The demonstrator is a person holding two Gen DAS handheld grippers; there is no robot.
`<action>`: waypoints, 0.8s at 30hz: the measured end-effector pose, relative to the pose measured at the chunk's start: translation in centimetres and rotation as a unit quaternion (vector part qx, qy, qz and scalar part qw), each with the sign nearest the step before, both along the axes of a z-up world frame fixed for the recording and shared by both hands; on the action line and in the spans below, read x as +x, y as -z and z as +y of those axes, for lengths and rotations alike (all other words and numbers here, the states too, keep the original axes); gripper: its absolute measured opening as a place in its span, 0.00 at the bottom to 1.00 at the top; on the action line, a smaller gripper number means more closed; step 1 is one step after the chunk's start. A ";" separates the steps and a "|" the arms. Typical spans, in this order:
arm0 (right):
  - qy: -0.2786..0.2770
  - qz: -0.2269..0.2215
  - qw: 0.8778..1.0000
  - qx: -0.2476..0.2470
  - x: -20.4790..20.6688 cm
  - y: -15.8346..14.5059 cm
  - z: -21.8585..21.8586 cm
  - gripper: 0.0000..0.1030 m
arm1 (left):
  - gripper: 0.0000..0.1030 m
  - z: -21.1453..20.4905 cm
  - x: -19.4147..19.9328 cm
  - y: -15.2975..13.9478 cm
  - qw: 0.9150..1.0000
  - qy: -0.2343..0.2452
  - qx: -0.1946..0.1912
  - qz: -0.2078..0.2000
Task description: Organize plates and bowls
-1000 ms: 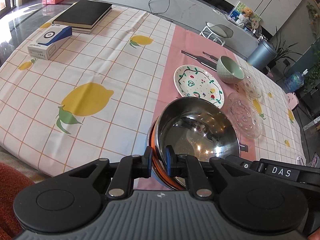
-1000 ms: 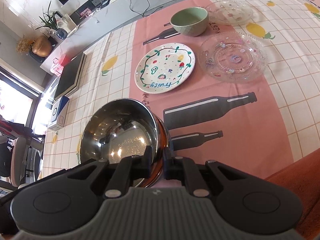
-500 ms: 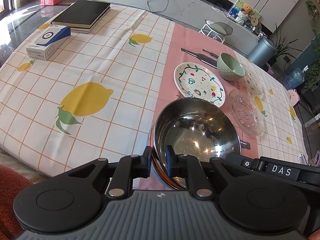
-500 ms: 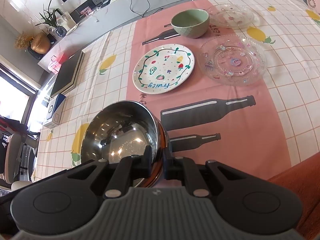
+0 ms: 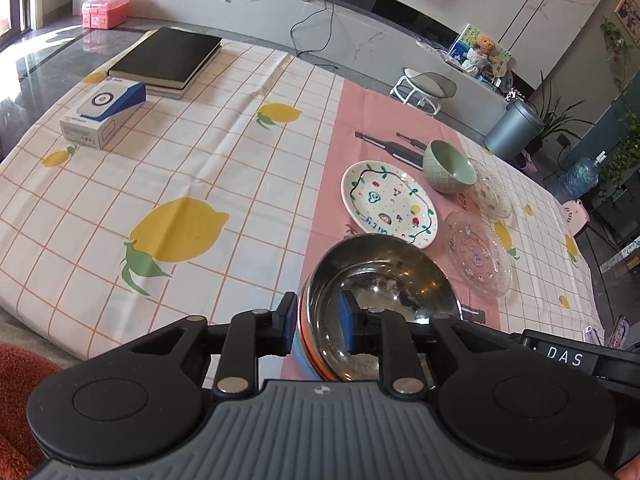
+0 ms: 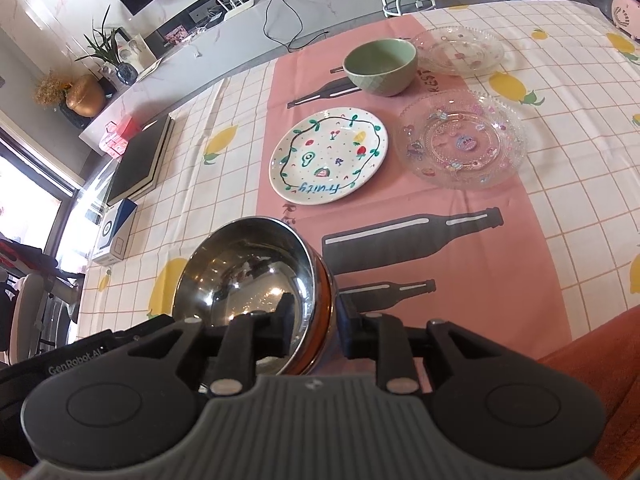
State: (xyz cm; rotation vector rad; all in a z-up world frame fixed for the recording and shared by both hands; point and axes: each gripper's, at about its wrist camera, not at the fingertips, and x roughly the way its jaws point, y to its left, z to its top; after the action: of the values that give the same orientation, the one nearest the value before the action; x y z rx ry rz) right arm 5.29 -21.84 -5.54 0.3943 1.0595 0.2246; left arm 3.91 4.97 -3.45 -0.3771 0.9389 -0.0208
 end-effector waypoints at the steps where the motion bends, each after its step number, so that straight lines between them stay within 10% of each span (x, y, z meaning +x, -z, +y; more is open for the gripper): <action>1: 0.001 -0.004 1.000 0.001 -0.1 -0.3 -0.1 0.22 | 0.26 -0.2 0.0 -0.5 1.000 0.007 0.000 -0.007; 24: 0.061 -0.083 0.995 -0.020 3.0 -4.4 -8.2 0.30 | 0.39 -8.8 6.9 -5.7 0.985 0.154 -0.023 -0.074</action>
State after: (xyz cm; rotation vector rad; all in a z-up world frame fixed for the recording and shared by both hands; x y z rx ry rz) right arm 8.25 -30.08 -1.12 0.3956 0.8729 0.1238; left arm 10.78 -3.86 2.21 -0.2655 0.8425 -0.3491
